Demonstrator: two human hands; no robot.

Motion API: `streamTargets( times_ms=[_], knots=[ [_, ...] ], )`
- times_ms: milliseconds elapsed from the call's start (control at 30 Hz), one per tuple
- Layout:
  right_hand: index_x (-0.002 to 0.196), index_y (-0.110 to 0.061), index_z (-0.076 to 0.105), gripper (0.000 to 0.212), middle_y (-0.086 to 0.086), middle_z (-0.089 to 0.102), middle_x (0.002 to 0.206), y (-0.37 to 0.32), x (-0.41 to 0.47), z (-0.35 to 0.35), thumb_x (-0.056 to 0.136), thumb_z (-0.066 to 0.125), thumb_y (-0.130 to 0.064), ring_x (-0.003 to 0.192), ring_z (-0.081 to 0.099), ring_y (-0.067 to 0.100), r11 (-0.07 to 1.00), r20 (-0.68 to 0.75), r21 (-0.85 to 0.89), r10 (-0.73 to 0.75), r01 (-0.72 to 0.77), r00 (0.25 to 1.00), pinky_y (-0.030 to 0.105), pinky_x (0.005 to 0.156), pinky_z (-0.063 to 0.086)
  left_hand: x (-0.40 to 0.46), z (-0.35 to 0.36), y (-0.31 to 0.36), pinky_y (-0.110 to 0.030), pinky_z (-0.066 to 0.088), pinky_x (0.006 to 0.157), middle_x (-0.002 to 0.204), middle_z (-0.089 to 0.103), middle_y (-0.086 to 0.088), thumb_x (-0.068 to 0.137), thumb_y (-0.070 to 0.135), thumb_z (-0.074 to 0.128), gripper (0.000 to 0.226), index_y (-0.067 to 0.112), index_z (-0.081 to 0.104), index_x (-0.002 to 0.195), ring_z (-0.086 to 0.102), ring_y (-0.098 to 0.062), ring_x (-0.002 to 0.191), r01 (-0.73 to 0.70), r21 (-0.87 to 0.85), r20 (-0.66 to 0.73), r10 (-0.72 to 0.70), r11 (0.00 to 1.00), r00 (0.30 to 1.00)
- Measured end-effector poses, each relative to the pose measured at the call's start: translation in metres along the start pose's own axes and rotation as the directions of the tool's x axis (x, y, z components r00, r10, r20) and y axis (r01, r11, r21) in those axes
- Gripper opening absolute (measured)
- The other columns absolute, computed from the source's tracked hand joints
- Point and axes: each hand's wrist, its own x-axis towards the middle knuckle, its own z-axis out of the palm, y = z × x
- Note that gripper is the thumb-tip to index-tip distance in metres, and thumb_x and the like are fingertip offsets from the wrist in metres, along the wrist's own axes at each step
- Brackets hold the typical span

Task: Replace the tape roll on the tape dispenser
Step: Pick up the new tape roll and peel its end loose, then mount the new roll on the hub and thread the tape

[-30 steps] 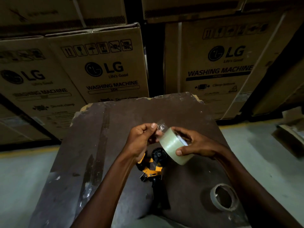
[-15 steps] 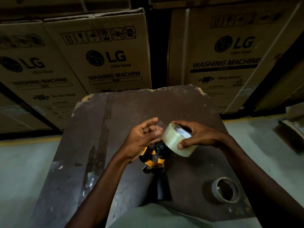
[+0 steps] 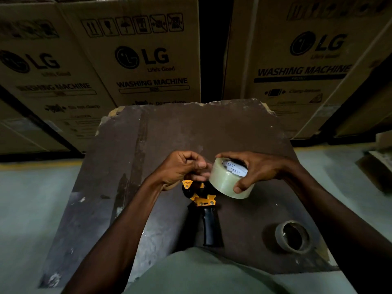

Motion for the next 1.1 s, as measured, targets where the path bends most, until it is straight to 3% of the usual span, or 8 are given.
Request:
streamTargets(
  times_ms=[200, 267, 367, 433, 533, 600, 767, 1100],
  knots=[
    [0.152, -0.042, 0.026, 0.115, -0.011, 0.039, 0.136, 0.010, 0.017, 0.005, 0.057, 0.091, -0.044, 0.127, 0.045, 0.013, 0.984, -0.077, -0.173, 0.020, -0.033, 0.997, 0.035, 0.109, 0.043, 0.007, -0.019, -0.022, -0.047, 0.059, 0.086, 0.105, 0.075, -0.018, 0.079, 0.010, 0.073, 0.008, 0.012, 0.073, 0.087, 0.072, -0.031, 0.093, -0.045, 0.088, -0.010, 0.046, 0.995, 0.999],
    [0.152, -0.045, 0.024, 0.119, -0.006, 0.036, 0.137, 0.016, 0.028, 0.013, 0.052, 0.088, -0.050, 0.129, 0.043, 0.016, 0.975, -0.126, -0.219, 0.018, -0.045, 0.992, 0.036, 0.111, 0.042, 0.007, -0.028, -0.029, -0.043, 0.056, 0.084, 0.104, 0.073, -0.025, 0.082, 0.007, 0.072, 0.014, 0.019, 0.078, 0.086, 0.067, -0.031, 0.093, -0.078, 0.208, -0.050, 0.090, 0.975, 0.995],
    [0.151, -0.051, 0.019, 0.120, 0.000, 0.032, 0.140, 0.027, 0.045, 0.029, 0.048, 0.080, -0.058, 0.130, 0.037, 0.020, 0.942, -0.216, -0.325, 0.016, -0.087, 0.976, 0.040, 0.110, 0.042, 0.009, -0.040, -0.042, -0.032, 0.055, 0.068, 0.093, 0.063, -0.044, 0.086, -0.004, 0.067, 0.020, 0.014, 0.076, 0.089, 0.060, -0.032, 0.078, -0.105, 0.337, -0.106, 0.149, 0.935, 0.983],
    [0.152, -0.050, 0.016, 0.118, 0.001, 0.029, 0.145, 0.031, 0.054, 0.039, 0.053, 0.081, -0.054, 0.133, 0.033, 0.023, 0.921, -0.270, -0.375, -0.001, -0.104, 0.963, 0.041, 0.108, 0.044, 0.012, -0.045, -0.053, -0.028, 0.056, 0.066, 0.086, 0.068, -0.032, 0.085, -0.006, 0.069, 0.020, 0.013, 0.075, 0.088, 0.064, -0.027, 0.074, -0.103, 0.433, -0.163, 0.190, 0.896, 0.968],
    [0.155, -0.044, 0.016, 0.118, 0.002, 0.024, 0.150, 0.039, 0.065, 0.053, 0.059, 0.084, -0.046, 0.136, 0.030, 0.025, 0.903, -0.301, -0.416, -0.029, -0.104, 0.953, 0.039, 0.104, 0.045, 0.015, -0.052, -0.072, -0.021, 0.050, 0.070, 0.084, 0.069, 0.005, 0.083, 0.007, 0.076, 0.015, 0.018, 0.078, 0.093, 0.064, -0.004, 0.073, -0.054, 0.681, -0.213, 0.268, 0.731, 0.940],
    [0.156, -0.039, 0.014, 0.119, 0.003, 0.022, 0.153, 0.044, 0.073, 0.058, 0.061, 0.084, -0.047, 0.138, 0.029, 0.026, 0.893, -0.304, -0.438, -0.041, -0.101, 0.952, 0.037, 0.102, 0.042, 0.012, -0.052, -0.081, -0.019, 0.047, 0.066, 0.080, 0.064, 0.013, 0.083, 0.012, 0.077, 0.014, 0.018, 0.079, 0.095, 0.060, -0.003, 0.071, -0.032, 0.746, -0.224, 0.296, 0.665, 0.929],
    [0.158, -0.034, 0.011, 0.121, 0.006, 0.020, 0.156, 0.046, 0.084, 0.061, 0.063, 0.084, -0.046, 0.141, 0.027, 0.028, 0.869, -0.273, -0.485, -0.045, -0.098, 0.961, 0.036, 0.104, 0.041, 0.002, -0.050, -0.097, -0.027, 0.054, 0.070, 0.083, 0.075, 0.005, 0.082, 0.017, 0.077, 0.009, 0.019, 0.080, 0.090, 0.066, -0.007, 0.071, 0.020, 0.794, -0.257, 0.304, 0.608, 0.917],
    [0.157, -0.037, 0.010, 0.124, 0.005, 0.017, 0.159, 0.049, 0.096, 0.060, 0.060, 0.087, -0.047, 0.144, 0.024, 0.028, 0.845, -0.199, -0.525, -0.003, -0.104, 0.980, 0.043, 0.107, 0.044, -0.015, -0.038, -0.121, -0.032, 0.059, 0.067, 0.078, 0.077, 0.009, 0.080, 0.031, 0.076, 0.003, 0.029, 0.076, 0.082, 0.071, -0.006, 0.072, 0.212, 0.810, -0.391, 0.235, 0.546, 0.890]
  ],
)
